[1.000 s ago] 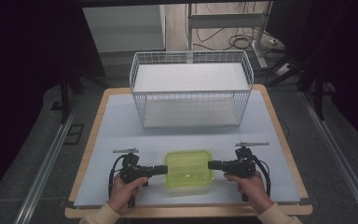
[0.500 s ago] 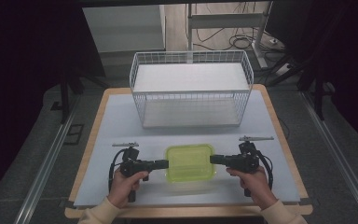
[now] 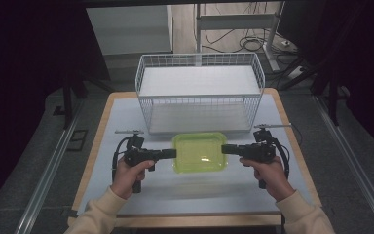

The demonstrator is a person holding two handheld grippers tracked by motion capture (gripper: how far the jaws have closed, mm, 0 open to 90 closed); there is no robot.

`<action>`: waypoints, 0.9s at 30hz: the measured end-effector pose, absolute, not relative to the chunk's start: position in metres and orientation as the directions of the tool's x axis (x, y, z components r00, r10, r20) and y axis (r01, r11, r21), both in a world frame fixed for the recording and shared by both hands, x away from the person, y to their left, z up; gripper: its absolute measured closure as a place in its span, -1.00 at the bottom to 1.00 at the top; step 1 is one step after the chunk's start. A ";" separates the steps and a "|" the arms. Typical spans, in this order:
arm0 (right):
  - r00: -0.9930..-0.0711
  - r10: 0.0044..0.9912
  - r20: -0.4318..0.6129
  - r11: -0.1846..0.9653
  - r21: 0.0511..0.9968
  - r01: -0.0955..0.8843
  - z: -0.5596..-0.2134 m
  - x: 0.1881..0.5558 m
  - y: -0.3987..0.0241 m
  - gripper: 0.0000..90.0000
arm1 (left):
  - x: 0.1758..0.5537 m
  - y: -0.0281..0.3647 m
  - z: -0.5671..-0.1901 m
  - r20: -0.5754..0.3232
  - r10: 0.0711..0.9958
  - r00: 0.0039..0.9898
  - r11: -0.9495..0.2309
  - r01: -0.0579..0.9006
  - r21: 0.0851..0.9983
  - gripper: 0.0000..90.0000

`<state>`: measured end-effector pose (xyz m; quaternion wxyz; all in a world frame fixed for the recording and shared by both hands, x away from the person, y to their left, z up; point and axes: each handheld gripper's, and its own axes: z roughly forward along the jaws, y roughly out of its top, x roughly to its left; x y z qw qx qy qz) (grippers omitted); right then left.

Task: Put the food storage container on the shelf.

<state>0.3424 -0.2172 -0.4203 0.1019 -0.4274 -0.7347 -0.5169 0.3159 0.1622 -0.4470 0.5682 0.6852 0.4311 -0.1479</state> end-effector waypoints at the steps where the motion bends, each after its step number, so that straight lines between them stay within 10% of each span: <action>1: -0.614 0.524 0.590 0.099 0.674 0.732 -0.417 0.344 -0.217 0.80 | 0.318 0.162 -0.444 -0.691 0.421 0.588 0.017 0.757 0.654 0.85; 27: -0.650 0.534 0.540 0.081 0.733 0.675 -0.366 0.371 -0.220 0.81 | 0.350 0.159 -0.395 -0.650 0.429 0.627 0.018 0.714 0.700 0.85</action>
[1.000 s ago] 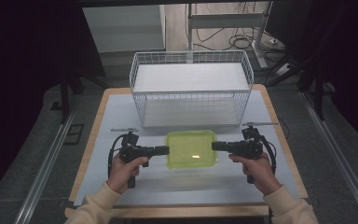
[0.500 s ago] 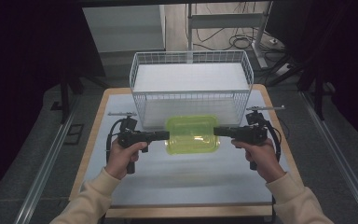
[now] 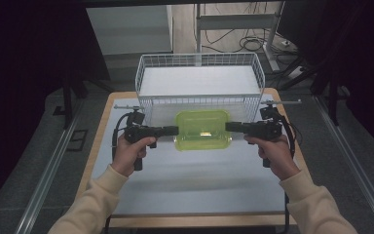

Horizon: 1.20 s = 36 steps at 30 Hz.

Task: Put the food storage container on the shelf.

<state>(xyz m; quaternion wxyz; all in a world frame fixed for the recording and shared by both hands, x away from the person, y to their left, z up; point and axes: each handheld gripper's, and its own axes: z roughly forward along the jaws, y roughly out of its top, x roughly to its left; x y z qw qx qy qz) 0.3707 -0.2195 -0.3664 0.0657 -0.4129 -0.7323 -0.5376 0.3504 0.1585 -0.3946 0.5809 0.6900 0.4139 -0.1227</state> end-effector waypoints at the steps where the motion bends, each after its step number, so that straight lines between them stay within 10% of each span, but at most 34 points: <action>1: -0.650 0.533 0.543 0.079 0.732 0.676 -0.366 0.372 -0.219 0.81 | 0.352 0.159 -0.393 -0.647 0.430 0.630 0.016 0.711 0.703 0.85; 36: -0.662 0.553 0.505 0.041 0.777 0.628 -0.311 0.426 -0.212 0.81 | 0.411 0.163 -0.339 -0.617 0.455 0.642 0.018 0.686 0.727 0.84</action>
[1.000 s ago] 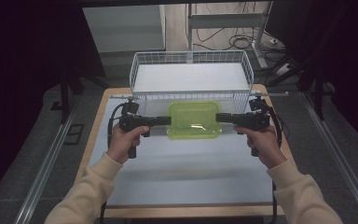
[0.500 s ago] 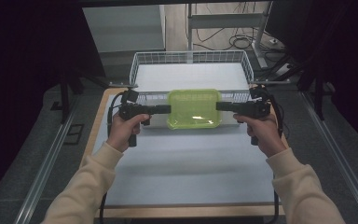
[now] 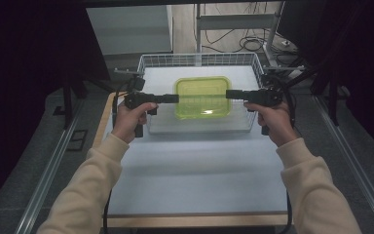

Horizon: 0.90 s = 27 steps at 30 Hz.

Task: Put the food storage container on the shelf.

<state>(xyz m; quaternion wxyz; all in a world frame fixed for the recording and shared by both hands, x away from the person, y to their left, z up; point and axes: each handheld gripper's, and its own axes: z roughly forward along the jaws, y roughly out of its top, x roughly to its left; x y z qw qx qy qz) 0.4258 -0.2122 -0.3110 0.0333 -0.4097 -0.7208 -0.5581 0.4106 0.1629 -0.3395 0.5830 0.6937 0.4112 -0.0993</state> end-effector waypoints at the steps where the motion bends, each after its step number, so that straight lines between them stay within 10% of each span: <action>1: -0.662 0.553 0.505 0.041 0.777 0.628 -0.311 0.426 -0.212 0.81 | 0.413 0.163 -0.338 -0.619 0.456 0.640 0.019 0.688 0.726 0.84; 27: -0.600 0.602 0.527 -0.006 0.754 0.657 -0.307 0.476 -0.212 0.81 | 0.471 0.158 -0.335 -0.646 0.483 0.591 0.034 0.724 0.689 0.83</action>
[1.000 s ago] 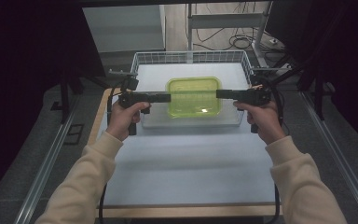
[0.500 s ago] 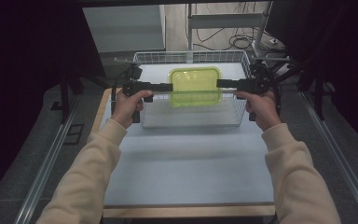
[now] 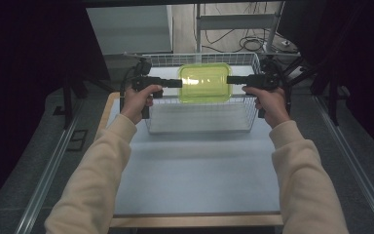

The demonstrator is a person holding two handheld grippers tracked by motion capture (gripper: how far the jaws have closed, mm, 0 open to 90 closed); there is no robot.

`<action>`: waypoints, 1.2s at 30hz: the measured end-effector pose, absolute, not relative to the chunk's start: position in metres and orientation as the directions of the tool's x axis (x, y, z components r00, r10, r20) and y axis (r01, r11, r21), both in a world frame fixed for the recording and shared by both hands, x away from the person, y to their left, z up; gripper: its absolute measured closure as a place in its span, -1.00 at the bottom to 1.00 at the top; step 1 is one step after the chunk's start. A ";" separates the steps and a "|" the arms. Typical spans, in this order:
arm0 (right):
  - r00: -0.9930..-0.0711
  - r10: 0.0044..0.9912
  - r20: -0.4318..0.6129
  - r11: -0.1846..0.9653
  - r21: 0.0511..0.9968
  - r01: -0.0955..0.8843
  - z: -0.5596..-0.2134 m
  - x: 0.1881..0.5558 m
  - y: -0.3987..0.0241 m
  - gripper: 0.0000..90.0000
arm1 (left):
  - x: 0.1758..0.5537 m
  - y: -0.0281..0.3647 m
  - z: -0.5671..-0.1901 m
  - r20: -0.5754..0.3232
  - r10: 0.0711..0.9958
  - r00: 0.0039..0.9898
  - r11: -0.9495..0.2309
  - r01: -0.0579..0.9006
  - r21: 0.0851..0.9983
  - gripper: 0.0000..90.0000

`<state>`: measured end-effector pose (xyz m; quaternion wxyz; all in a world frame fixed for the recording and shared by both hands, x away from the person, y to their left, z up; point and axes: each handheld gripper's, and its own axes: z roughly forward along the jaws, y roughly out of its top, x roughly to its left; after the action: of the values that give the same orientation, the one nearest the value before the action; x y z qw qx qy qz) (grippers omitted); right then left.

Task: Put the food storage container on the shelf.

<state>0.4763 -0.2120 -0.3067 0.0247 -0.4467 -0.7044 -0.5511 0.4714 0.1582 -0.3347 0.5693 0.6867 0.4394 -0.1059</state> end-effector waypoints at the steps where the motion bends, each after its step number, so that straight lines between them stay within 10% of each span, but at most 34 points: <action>1: -0.596 0.602 0.532 -0.013 0.753 0.658 -0.307 0.479 -0.211 0.81 | 0.473 0.159 -0.334 -0.647 0.486 0.588 0.036 0.726 0.687 0.83; 36: -0.506 0.679 0.532 -0.063 0.729 0.682 -0.327 0.520 -0.194 0.44 | 0.507 0.158 -0.347 -0.718 0.524 0.458 0.161 0.775 0.612 0.58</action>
<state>0.5197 -0.1942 -0.3274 0.0014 -0.4971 -0.6846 -0.5332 0.5075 0.1581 -0.3472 0.5672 0.6383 0.5085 -0.1106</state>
